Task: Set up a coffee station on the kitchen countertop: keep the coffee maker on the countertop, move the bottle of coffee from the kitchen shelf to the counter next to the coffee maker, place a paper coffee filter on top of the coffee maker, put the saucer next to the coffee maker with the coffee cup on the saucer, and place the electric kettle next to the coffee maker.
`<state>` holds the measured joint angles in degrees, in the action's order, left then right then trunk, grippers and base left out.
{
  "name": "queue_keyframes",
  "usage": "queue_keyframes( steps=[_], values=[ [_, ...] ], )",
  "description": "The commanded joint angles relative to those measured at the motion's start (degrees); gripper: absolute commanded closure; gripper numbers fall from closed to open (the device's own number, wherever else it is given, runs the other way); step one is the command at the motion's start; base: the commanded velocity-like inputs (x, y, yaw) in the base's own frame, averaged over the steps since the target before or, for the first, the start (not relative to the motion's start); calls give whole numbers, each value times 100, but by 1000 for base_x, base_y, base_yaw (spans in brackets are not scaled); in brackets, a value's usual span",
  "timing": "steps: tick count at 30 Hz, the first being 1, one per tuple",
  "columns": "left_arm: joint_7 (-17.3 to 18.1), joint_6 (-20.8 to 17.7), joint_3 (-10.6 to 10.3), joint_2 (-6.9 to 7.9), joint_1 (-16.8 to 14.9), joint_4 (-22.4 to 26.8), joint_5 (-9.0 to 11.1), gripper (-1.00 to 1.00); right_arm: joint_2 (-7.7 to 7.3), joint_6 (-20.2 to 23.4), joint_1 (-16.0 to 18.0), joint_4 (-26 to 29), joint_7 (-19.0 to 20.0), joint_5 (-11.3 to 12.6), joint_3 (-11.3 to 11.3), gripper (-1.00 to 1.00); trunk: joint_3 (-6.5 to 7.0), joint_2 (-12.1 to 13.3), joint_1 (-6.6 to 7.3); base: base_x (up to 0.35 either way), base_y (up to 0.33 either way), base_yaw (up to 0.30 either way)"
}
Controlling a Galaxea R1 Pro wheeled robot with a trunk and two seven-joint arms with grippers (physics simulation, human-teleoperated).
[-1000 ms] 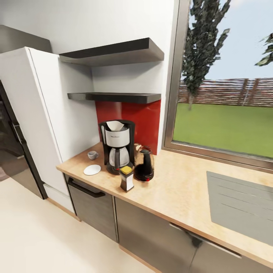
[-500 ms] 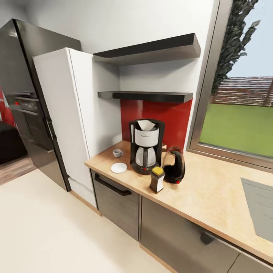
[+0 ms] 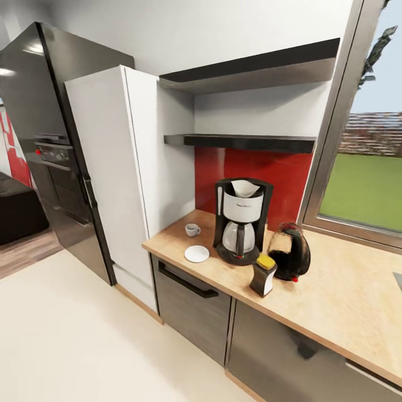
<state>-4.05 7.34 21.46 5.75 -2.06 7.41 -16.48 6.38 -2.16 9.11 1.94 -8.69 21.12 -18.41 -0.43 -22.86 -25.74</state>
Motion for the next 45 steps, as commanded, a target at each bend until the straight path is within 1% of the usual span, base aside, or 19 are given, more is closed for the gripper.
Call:
queue_keyframes(
  steps=[1, 16, 20, 41, 43, 44, 45],
  values=[
    [-17, 27, 34, -1, -5, -12, -60, -100, 1, -21, 3, -7, -17, 59, -49, -100, -5, -5, -4, 191, 302, 0],
    [-10, -2, 34, -13, -5, -12, -64, -100, -4, -21, 3, -9, -10, 59, -49, -100, -5, -5, -4, 176, 303, -1],
    [-10, -4, 34, -3, -5, -12, -59, -100, -5, -21, 3, -7, -10, 62, -49, -100, -5, -5, -4, 130, 317, -89],
    [-32, -19, 35, -10, -6, -3, -57, -100, -5, -15, 3, 6, 10, 75, -49, -100, -5, -5, -4, 107, 326, -249],
    [-33, -21, 35, -13, -6, -3, -57, -100, -5, -15, 3, 5, 100, 75, -49, -100, -5, -5, -4, 111, 326, -263],
    [-34, -21, 34, -13, -5, -5, -57, -100, -8, -14, 3, 0, 306, 73, -49, -100, -5, -5, -4, 113, 326, -263],
    [-36, -18, 34, -13, -5, -8, -57, -100, -80, -13, 3, -6, 662, 70, -45, -100, -5, -5, -4, 114, 326, -263]
  ],
)
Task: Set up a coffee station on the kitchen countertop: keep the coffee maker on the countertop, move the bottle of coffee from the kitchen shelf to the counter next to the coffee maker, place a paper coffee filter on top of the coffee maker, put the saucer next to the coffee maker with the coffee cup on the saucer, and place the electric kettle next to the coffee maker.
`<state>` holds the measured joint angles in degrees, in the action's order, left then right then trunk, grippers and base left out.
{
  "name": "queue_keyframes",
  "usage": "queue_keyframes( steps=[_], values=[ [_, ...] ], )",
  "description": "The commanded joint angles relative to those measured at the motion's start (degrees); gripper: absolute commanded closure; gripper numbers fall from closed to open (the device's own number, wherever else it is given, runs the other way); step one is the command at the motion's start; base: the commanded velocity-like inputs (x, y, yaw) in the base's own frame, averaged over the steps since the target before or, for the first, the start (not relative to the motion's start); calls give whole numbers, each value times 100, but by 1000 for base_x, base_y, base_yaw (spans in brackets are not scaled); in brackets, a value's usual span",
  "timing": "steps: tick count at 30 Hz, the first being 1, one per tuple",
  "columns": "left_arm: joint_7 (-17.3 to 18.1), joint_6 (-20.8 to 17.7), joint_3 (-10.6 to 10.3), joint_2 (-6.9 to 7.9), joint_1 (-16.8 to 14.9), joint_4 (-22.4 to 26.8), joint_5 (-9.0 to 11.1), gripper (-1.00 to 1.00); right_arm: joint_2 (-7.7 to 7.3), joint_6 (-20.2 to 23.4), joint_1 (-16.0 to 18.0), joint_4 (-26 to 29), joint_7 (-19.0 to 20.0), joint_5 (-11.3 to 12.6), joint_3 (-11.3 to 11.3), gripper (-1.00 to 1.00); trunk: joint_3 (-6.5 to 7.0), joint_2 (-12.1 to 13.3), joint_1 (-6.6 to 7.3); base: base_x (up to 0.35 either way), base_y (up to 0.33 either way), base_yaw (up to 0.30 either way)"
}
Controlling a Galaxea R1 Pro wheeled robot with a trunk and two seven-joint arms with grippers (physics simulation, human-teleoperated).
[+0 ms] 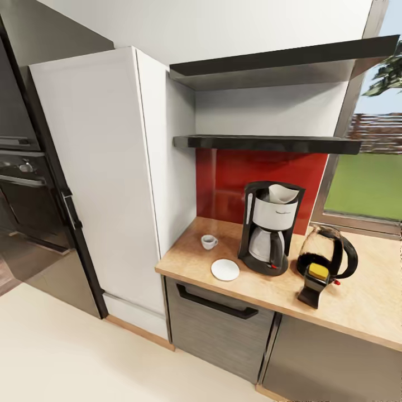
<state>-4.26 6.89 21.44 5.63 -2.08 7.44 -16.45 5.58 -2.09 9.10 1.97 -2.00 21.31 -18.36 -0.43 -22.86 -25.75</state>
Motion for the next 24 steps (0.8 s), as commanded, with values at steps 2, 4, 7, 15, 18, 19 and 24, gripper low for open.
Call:
queue_keyframes(
  steps=[2, 4, 7, 15, 18, 19, 24],
  values=[
    [-21, 30, 35, 7, -3, -22, -61, -100, -189, -26, 4, -10, 281, 61, -45, -100, -5, -6, -3, 115, 326, -263],
    [-26, 37, 35, 13, -3, -26, -60, -100, -244, -27, 4, -11, 326, 67, -45, -100, -5, -6, -3, 120, 284, -263],
    [-30, 50, 35, 16, -3, -30, -60, -100, -274, -31, 4, -12, 350, 72, -45, -100, -5, -6, -3, 129, 195, -263],
    [-38, 82, -5, 10, -3, -31, -79, -100, -413, -37, 4, -20, 357, 75, -44, -100, -5, -6, -3, 77, 78, -263],
    [-39, 90, -8, 9, -3, -32, -87, -100, -428, -37, 4, -21, 351, 75, -44, -100, -5, -6, -3, 7, 5, -263],
    [-39, 91, -8, 7, -3, -32, -90, -100, -430, -39, 4, -21, 350, 75, -44, -100, -5, -6, -3, 2, 1, -263],
    [-37, 93, -8, 8, -3, -34, -94, -100, -456, -35, 4, -21, 343, 74, -44, -100, -5, -6, -3, 1, 0, -264]
  ],
)
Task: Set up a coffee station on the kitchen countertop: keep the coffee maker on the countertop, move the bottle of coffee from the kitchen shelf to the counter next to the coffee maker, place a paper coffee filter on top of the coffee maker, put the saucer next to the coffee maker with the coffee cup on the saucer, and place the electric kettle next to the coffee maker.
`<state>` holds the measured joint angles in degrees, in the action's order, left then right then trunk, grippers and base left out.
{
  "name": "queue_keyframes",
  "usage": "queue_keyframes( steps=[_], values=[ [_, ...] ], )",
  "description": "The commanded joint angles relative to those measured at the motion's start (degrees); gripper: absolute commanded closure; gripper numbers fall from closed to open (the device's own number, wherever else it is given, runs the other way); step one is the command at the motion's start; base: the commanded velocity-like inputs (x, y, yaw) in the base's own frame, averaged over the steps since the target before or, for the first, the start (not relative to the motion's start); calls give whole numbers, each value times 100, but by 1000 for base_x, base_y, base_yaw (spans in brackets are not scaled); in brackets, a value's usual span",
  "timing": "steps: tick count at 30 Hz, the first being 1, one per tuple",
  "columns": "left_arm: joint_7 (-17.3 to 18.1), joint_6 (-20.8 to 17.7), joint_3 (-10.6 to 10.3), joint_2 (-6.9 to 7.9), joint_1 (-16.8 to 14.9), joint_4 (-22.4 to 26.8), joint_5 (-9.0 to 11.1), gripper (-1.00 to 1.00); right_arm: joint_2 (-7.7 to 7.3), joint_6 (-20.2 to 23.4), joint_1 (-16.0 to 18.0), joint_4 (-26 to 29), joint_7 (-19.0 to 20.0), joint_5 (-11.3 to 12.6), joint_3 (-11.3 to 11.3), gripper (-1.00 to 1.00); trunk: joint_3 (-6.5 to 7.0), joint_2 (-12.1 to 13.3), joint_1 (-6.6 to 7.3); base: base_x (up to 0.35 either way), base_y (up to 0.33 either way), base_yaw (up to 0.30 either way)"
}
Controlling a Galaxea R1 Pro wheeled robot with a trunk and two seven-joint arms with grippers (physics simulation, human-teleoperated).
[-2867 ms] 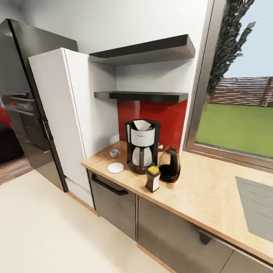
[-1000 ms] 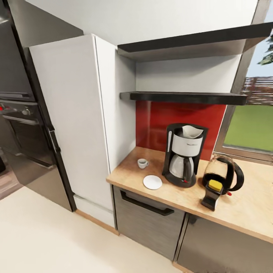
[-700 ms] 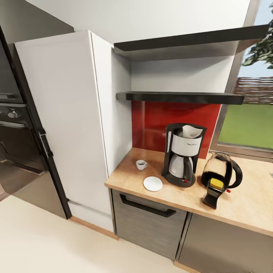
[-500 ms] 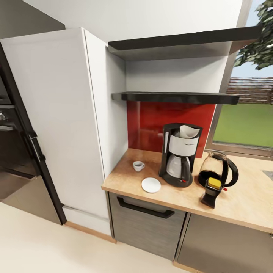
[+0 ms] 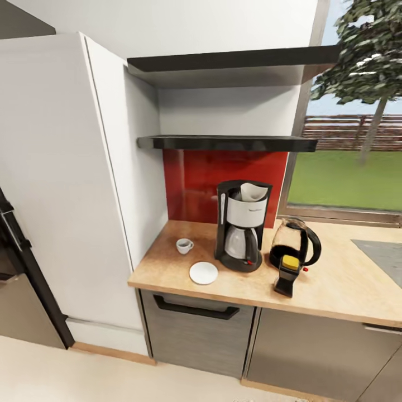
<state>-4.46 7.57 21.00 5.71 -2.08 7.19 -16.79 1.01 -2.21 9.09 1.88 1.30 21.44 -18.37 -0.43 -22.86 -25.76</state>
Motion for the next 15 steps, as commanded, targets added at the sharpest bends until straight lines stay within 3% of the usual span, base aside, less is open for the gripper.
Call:
queue_keyframes(
  steps=[1, 15],
  values=[
    [-19, 25, 35, -3, -3, -11, -60, -100, -4, -21, 5, -12, 9, 59, -44, -100, -5, -6, -2, 0, 0, -264],
    [-15, 26, 18, -1, -3, -16, -70, -100, -22, -8, 5, -12, 16, 50, -44, -100, -5, -6, -2, 0, 0, -264]
  ],
)
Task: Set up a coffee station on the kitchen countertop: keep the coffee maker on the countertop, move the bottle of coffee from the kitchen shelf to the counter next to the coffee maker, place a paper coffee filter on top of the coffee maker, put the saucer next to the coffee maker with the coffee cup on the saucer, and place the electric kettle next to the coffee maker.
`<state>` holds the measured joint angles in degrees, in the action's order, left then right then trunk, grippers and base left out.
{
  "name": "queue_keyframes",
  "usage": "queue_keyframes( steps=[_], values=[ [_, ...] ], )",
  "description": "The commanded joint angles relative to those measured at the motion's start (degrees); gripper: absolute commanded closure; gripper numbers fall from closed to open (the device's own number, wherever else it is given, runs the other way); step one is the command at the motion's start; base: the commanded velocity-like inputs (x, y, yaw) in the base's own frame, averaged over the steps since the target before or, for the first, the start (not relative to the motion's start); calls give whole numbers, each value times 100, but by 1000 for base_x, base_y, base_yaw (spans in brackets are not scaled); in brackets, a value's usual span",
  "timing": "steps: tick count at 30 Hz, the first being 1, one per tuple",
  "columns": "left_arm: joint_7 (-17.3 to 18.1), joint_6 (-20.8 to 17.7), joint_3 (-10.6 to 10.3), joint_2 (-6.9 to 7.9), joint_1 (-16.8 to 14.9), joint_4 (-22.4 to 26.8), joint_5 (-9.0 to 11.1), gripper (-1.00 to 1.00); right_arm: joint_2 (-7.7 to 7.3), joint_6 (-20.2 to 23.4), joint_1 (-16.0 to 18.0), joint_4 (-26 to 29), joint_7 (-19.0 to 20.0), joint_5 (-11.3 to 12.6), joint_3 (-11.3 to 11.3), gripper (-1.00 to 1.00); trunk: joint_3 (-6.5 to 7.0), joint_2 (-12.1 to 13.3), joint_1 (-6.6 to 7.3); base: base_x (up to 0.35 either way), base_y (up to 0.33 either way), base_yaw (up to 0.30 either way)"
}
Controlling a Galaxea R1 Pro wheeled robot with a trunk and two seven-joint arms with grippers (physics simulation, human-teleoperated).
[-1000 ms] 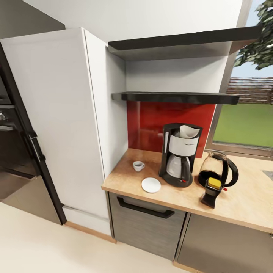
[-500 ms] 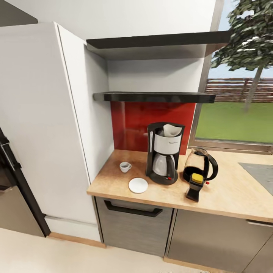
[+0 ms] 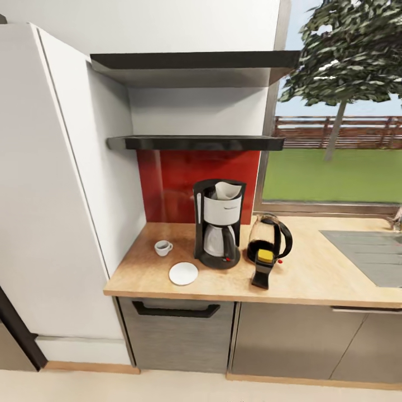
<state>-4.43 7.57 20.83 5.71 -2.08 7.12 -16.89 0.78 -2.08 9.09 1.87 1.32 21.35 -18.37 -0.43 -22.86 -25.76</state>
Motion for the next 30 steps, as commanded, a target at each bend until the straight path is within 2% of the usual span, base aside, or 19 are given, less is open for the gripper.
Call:
queue_keyframes(
  steps=[1, 12, 20, 23, 26, 30],
  values=[
    [-19, 25, 34, 0, -3, -9, -60, -100, 1, -22, 5, -11, 14, 60, -43, -100, -5, -6, -2, 0, 0, -258],
    [-15, 34, 26, 9, -3, -6, -64, -100, -2, -17, 5, -10, 18, 57, -43, -100, 6, -6, -2, 0, 0, -197],
    [6, 49, 43, 17, -64, 161, -75, -100, -1, -41, 5, 16, -22, 77, -20, -100, 8, -6, -2, 0, 0, -19],
    [31, 65, 44, -8, -70, 594, -73, -100, 0, -45, 5, 21, -25, 76, -20, -100, 8, -6, -2, 0, 0, -1],
    [44, 98, 48, -22, -72, 1257, -62, -100, 1, -47, 5, 23, -26, 73, -28, -100, 8, -6, -2, 0, 0, 0],
    [54, 512, 52, -99, -77, 2161, -48, -100, 1, -56, 5, 25, -26, 72, -33, -100, 8, -6, -2, 0, 0, 0]
  ],
)
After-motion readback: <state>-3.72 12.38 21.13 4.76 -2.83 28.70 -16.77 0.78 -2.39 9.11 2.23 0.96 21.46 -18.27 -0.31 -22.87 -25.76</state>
